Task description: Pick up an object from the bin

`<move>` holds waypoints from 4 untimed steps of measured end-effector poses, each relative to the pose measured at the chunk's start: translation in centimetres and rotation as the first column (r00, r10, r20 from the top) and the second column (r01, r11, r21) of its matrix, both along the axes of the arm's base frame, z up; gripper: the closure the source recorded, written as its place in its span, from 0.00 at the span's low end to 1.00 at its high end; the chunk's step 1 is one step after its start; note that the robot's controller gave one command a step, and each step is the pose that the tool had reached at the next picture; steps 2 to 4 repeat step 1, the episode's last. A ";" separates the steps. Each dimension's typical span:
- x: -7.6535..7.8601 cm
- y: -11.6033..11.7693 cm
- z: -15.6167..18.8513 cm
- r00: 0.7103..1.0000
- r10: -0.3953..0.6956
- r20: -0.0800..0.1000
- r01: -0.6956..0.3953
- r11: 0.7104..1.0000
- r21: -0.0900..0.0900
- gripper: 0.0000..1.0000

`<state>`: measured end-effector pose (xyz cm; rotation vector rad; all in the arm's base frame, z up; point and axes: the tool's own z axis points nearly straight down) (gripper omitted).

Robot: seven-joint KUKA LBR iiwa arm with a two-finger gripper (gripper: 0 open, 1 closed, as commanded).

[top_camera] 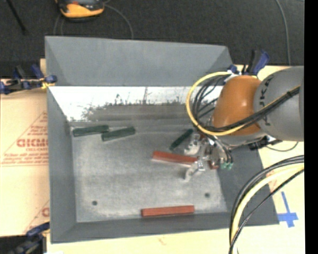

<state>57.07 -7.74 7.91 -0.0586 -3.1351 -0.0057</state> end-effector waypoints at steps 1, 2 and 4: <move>2.4 -2.1 13.3 1.000 0.009 0.012 -0.009 1.000 -0.007 1.00; 2.4 -2.1 13.3 1.000 0.009 0.012 -0.009 1.000 -0.007 1.00; 2.4 -2.1 13.3 1.000 0.009 0.012 -0.009 1.000 -0.007 1.00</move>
Offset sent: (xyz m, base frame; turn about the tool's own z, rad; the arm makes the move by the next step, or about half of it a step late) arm 0.0000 0.0000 0.0000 0.0000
